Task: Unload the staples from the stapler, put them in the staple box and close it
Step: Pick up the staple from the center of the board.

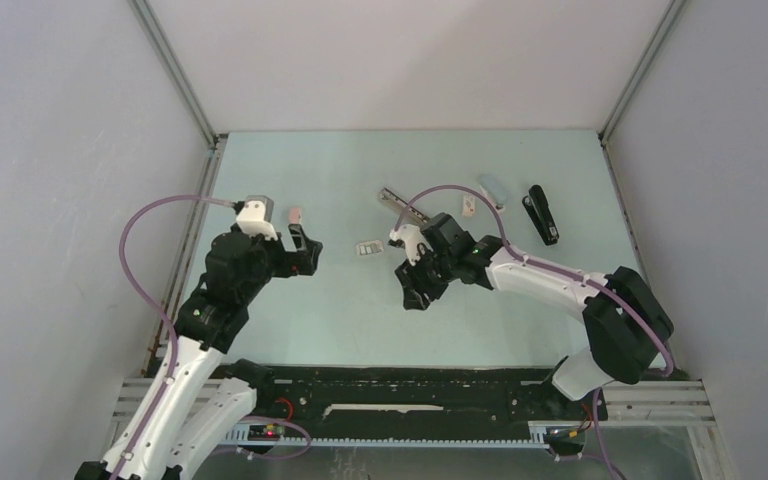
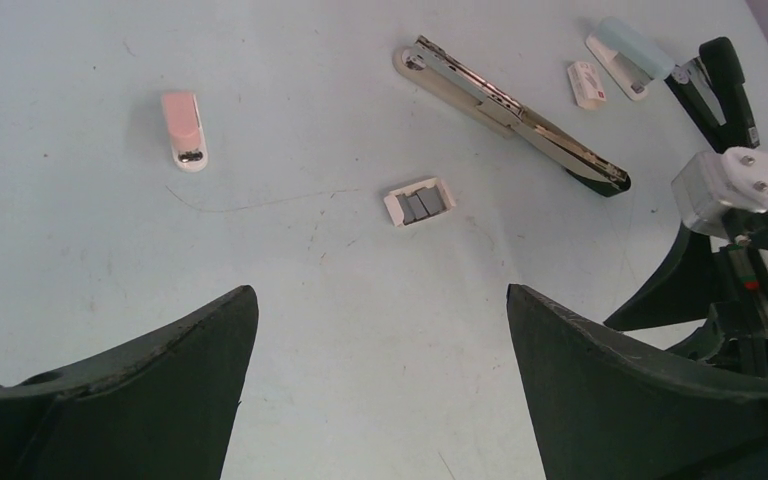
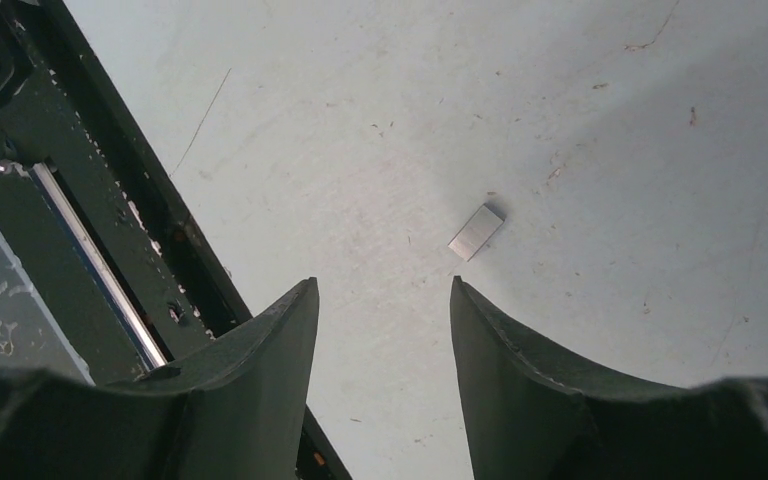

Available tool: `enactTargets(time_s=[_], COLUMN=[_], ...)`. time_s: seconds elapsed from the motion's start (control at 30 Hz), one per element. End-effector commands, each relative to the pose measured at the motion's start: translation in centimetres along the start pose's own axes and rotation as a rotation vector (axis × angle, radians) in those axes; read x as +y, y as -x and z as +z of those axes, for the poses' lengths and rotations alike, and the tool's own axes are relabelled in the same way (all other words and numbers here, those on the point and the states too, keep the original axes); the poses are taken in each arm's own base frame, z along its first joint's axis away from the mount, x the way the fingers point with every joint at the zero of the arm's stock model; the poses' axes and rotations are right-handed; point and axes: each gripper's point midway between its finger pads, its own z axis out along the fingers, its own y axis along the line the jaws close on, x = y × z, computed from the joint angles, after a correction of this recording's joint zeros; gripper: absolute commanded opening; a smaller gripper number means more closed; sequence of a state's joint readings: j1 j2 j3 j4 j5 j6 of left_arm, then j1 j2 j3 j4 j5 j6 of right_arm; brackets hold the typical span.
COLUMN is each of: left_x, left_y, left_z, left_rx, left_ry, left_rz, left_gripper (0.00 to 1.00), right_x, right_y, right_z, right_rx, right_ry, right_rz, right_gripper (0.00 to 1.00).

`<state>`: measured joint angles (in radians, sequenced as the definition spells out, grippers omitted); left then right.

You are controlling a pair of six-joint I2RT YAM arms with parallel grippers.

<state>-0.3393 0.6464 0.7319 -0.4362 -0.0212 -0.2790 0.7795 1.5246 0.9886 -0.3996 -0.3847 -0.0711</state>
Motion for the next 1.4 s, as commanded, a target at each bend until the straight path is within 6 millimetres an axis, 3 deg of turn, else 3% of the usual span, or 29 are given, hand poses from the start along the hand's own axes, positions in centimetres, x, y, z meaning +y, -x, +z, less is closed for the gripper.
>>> enactTargets(time_s=[0.0,0.67,1.07,1.37], left_x=[-0.4,-0.4,-0.2,-0.2], left_y=[0.4,0.6,0.7,0.8], left_z=[0.3,-0.1,-0.3,-0.4], left_rx=[-0.015,-0.035,-0.045,-0.051], left_ry=[-0.048,-0.050,-0.042,-0.045], left_rz=[-0.044,-0.051,-0.053,-0.053], left_gripper=[1.00,1.00,1.00,1.00], right_x=[0.6,1.9,-1.3,-4.2], right_y=[1.1,0.7,1.9,1.0], right_z=[0.2,2.4,3.3,4.0], right_rx=[-0.003,0.024,-0.022,0.010], right_ry=[0.000,-0.032,-0.203,-0.332], right_rz=[0.023,0.078,0.178,0.168], right_gripper=[0.61,0.61,0.61,0.59])
